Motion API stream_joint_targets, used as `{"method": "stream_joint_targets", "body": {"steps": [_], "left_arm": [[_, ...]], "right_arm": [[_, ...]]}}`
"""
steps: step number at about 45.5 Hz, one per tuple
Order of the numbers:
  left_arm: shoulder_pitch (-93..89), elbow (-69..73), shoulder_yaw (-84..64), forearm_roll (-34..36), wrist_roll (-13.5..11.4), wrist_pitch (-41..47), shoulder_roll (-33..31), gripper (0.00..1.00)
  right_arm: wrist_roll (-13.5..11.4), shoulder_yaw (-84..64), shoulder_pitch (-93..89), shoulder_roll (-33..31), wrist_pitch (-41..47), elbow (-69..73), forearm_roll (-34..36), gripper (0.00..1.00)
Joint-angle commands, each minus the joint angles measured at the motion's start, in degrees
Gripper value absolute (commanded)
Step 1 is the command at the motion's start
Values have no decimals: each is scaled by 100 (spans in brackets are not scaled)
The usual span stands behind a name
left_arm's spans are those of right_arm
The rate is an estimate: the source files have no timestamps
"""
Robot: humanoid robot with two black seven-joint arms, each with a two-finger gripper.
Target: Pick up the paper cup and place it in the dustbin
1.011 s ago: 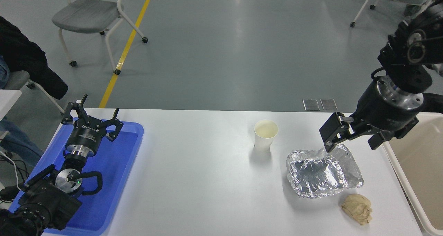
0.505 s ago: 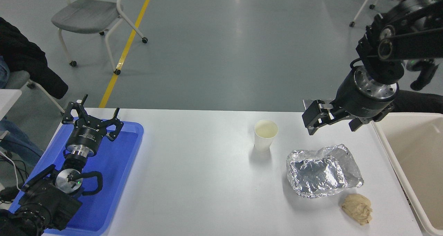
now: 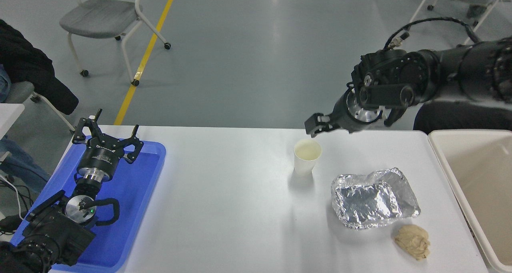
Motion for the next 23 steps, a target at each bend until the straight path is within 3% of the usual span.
{"method": "stream_joint_targets", "body": {"steps": [1, 23], "left_arm": [[0, 0, 1, -4, 0, 0, 3, 100], [17, 0, -7, -4, 0, 0, 11, 100]], "right_arm": [[-6, 227, -898, 150, -363, -839, -177, 100], [-6, 1167, -2709, 211, -1014, -2342, -1055, 100]]}}
